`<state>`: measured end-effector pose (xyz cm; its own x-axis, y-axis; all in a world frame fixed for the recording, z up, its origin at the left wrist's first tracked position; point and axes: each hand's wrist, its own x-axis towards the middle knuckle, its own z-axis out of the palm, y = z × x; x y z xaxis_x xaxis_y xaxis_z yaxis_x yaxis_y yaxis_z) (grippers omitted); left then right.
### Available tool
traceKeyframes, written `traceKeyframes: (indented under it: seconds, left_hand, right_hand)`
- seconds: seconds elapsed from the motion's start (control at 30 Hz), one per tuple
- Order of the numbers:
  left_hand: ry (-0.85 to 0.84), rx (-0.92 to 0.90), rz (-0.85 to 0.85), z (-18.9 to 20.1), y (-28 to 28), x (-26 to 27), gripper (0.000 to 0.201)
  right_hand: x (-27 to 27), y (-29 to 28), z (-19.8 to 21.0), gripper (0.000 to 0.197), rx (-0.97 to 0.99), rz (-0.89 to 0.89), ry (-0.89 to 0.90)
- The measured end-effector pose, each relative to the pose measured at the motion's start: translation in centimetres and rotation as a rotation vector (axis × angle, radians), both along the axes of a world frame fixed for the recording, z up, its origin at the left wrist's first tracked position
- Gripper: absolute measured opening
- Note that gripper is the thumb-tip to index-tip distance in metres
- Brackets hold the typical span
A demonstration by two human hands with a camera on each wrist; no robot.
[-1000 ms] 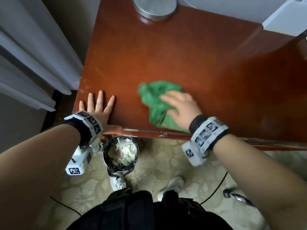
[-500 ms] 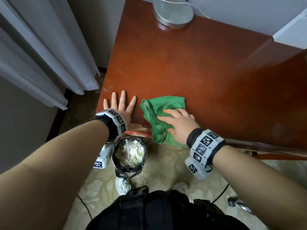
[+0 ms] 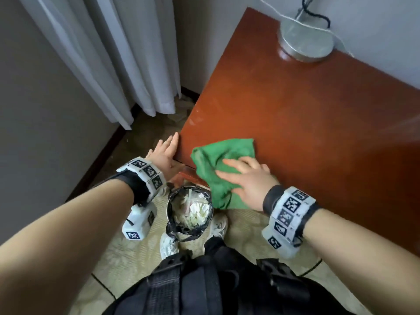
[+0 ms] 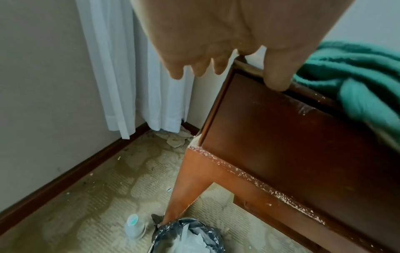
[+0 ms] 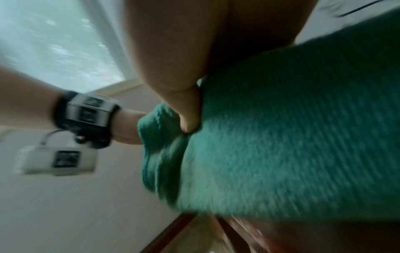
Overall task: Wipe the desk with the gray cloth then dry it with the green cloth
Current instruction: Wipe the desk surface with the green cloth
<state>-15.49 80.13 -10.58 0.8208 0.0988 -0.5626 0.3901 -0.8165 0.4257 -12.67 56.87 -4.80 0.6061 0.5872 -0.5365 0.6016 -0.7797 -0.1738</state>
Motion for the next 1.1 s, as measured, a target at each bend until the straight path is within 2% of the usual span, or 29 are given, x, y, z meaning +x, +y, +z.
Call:
traceKeyframes:
  seconds: [0.07, 0.1, 0.2, 0.27, 0.33, 0.4, 0.5, 0.6, 0.67, 0.73, 0.8, 0.87, 0.9, 0.93, 0.97, 1.1]
  left_hand:
    - [0.044, -0.046, 0.098, -0.7, 0.3, -0.3, 0.093]
    - [0.065, -0.063, 0.138, -1.0, 0.5, -0.5, 0.094]
    - [0.096, -0.116, 0.211, -1.2, 0.9, -1.3, 0.086]
    - [0.085, -0.206, 0.243, -1.7, 1.0, -2.2, 0.083]
    - [0.054, -0.285, 0.295, -2.1, 1.0, -3.1, 0.085]
    - [0.053, -0.309, 0.359, -2.1, 1.2, -3.5, 0.081]
    - [0.085, -0.220, 0.317, -1.5, 1.3, -3.7, 0.077]
    - [0.137, -0.136, 0.281, -1.2, 1.8, -3.9, 0.085]
    - [0.141, -0.104, 0.283, -1.2, 2.4, -3.7, 0.096]
    - [0.129, -0.081, 0.328, -1.7, 3.0, -3.3, 0.086]
    - [0.082, -0.013, 0.362, -1.4, 3.2, -3.0, 0.072]
    - [0.051, 0.033, 0.368, -0.8, 2.6, -2.8, 0.075]
    - [0.041, 0.036, 0.372, -0.5, 2.3, -2.6, 0.074]
    - [0.023, 0.032, 0.385, -0.2, 2.0, -2.3, 0.072]
    - [-0.005, 0.035, 0.397, 0.1, 1.8, -2.1, 0.071]
    - [-0.079, 0.063, 0.383, 1.1, 1.7, -0.6, 0.074]
  right_hand:
    - [1.4, 1.1, 0.7, 0.057, 0.041, 0.104, 0.041]
    - [3.2, 1.6, 0.9, 0.056, 0.076, 0.050, 0.011]
    - [10.2, 3.2, 0.7, 0.052, 0.183, -0.304, -0.188]
    - [14.0, 4.8, 0.1, 0.051, 0.096, -0.457, -0.220]
    - [15.0, 6.3, -0.9, 0.051, -0.030, -0.450, -0.165]
    - [13.5, 7.1, -1.1, 0.050, -0.069, -0.286, -0.165]
    - [8.4, 6.3, -0.9, 0.056, 0.007, 0.192, -0.196]
    - [4.7, 5.1, 0.1, 0.060, 0.003, 0.619, -0.055]
    - [5.6, 4.9, 1.1, 0.058, -0.021, 0.707, -0.023]
    - [8.0, 5.5, 1.6, 0.059, 0.064, 0.522, -0.111]
    - [10.7, 6.7, 1.3, 0.055, 0.152, 0.152, -0.222]
    - [12.3, 7.9, 0.2, 0.050, 0.114, -0.123, -0.218]
    - [12.4, 8.3, -0.3, 0.049, 0.071, -0.164, -0.193]
    - [12.2, 8.5, -0.7, 0.049, 0.041, -0.135, -0.178]
    - [11.5, 8.4, -0.9, 0.050, 0.032, -0.032, -0.183]
    - [7.0, 6.8, -0.7, 0.057, 0.046, 0.715, -0.129]
